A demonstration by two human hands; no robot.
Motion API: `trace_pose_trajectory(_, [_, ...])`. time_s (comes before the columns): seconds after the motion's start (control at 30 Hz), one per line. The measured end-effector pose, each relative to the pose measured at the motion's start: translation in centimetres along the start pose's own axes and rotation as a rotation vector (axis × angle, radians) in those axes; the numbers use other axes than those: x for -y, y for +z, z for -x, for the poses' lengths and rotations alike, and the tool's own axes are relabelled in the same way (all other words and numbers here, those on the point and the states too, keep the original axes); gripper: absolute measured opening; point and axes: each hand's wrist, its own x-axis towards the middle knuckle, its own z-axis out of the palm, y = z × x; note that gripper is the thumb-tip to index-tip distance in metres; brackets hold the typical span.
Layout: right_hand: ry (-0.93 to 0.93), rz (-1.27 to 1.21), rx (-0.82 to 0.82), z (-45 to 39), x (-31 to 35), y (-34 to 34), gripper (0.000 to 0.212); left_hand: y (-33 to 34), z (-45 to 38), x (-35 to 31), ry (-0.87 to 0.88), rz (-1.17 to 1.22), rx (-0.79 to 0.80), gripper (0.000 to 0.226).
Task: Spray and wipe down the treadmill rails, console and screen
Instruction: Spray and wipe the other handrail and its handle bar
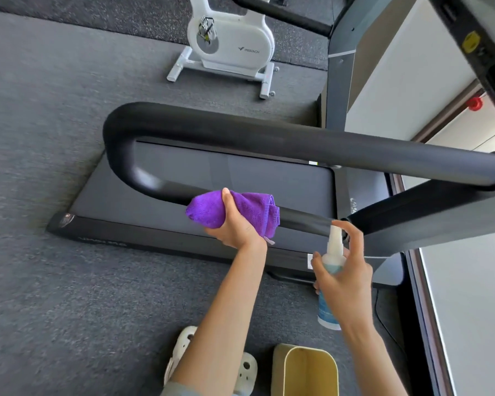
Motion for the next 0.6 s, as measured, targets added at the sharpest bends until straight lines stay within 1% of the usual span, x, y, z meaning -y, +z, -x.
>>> trace_pose_trajectory(0.1, [0.016, 0.012, -0.029, 0.2, -1.4, -1.6, 0.058, 0.1, 1.2, 2.1, -0.007, 0.009, 0.019, 0.072])
trace_pose_trajectory(0.3, [0.021, 0.023, -0.101, 0.8, -3.3, -4.1, 0.06, 0.4, 4.9, 7.1, -0.088, -0.046, 0.07, 0.077])
trace_pose_trajectory(0.47, [-0.008, 0.009, -0.129, 1.0, -3.7, -5.4, 0.06, 0.0, 9.5, 11.5, -0.212, -0.172, 0.209, 0.088])
trace_pose_trajectory(0.53, [-0.023, -0.003, -0.143, 1.1, -3.5, -5.6, 0.06, -0.2, 10.4, 12.7, -0.235, -0.237, 0.233, 0.082])
trace_pose_trajectory(0.6, [-0.028, -0.004, -0.145, 1.1, -3.2, -5.7, 0.059, -0.2, 10.2, 12.8, -0.222, -0.27, 0.23, 0.076])
